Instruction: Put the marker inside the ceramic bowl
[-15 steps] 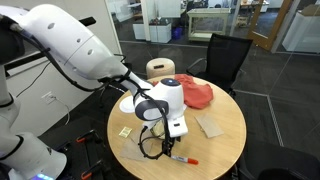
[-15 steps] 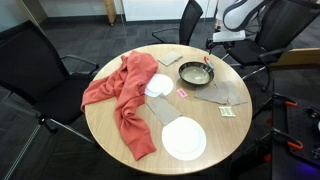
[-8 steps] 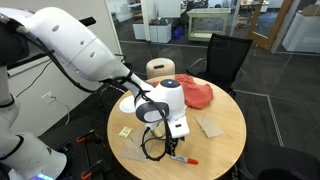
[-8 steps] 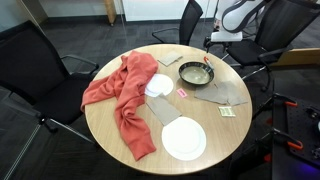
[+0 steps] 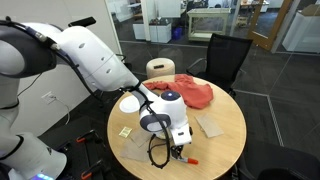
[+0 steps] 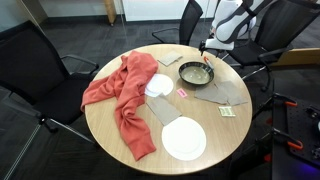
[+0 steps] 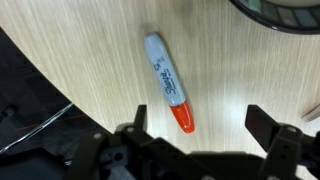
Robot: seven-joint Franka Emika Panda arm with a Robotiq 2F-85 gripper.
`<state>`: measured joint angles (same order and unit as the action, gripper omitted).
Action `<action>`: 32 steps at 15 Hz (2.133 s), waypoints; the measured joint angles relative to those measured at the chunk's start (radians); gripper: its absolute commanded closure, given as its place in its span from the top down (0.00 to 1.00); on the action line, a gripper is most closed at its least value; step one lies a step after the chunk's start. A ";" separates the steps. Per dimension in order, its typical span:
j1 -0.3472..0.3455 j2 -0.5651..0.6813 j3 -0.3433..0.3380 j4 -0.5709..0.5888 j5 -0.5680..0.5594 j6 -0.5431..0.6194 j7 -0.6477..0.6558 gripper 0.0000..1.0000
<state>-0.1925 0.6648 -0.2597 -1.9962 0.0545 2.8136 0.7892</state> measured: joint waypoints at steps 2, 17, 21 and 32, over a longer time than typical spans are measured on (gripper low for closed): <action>0.001 0.043 0.000 0.041 0.024 0.000 -0.004 1.00; -0.002 0.213 -0.025 0.210 0.089 -0.033 -0.004 0.43; -0.003 0.213 -0.037 0.225 0.092 -0.047 -0.003 0.12; 0.036 0.142 -0.090 0.211 0.109 -0.043 0.007 0.06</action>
<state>-0.1565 0.8072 -0.3500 -1.7856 0.1638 2.7704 0.7958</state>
